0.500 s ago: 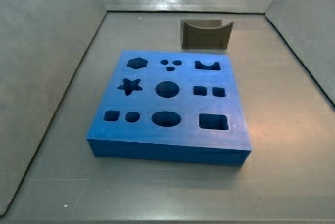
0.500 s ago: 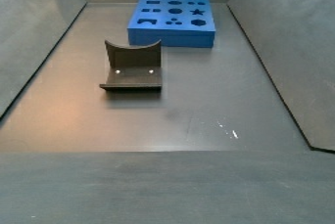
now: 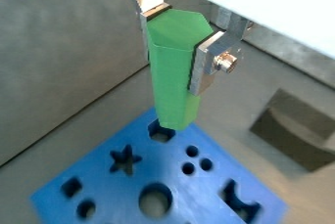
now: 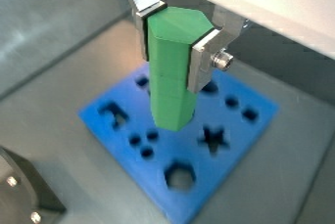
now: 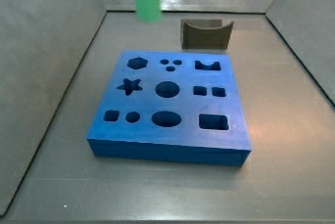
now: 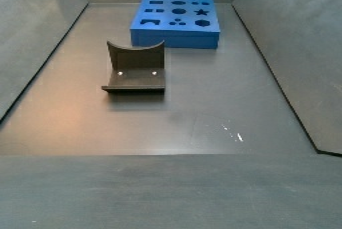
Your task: Insert the hexagon object.
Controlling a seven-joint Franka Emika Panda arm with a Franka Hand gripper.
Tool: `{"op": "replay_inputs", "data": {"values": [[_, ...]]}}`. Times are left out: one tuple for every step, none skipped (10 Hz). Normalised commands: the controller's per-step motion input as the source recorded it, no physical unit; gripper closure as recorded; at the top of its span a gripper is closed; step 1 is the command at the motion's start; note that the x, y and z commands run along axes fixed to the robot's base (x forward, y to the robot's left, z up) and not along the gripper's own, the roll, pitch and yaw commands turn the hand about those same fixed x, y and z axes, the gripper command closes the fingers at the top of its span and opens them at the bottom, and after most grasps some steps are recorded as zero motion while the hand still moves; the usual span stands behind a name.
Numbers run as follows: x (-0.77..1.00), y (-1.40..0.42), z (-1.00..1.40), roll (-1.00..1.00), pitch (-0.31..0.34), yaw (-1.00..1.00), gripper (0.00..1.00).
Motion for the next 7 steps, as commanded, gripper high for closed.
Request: {"op": "replay_inputs", "data": {"values": [[-0.43,0.43,-0.73,-0.24,-0.099,-0.24,1.00],[-0.30,0.20,-0.42,-0.40,-0.101,-0.11,1.00],[-0.26,0.11,-0.29,-0.44,-0.081,-0.05,1.00],[-0.09,0.17,-0.44,-0.37,-0.030,-0.10,1.00],[-0.07,0.14,-0.57,-0.29,0.000,-0.25,1.00],[0.00,0.21,-0.63,-0.17,0.013,-0.21,1.00],[0.10,0.04,-0.58,0.00,0.001,-0.14,1.00]]}}
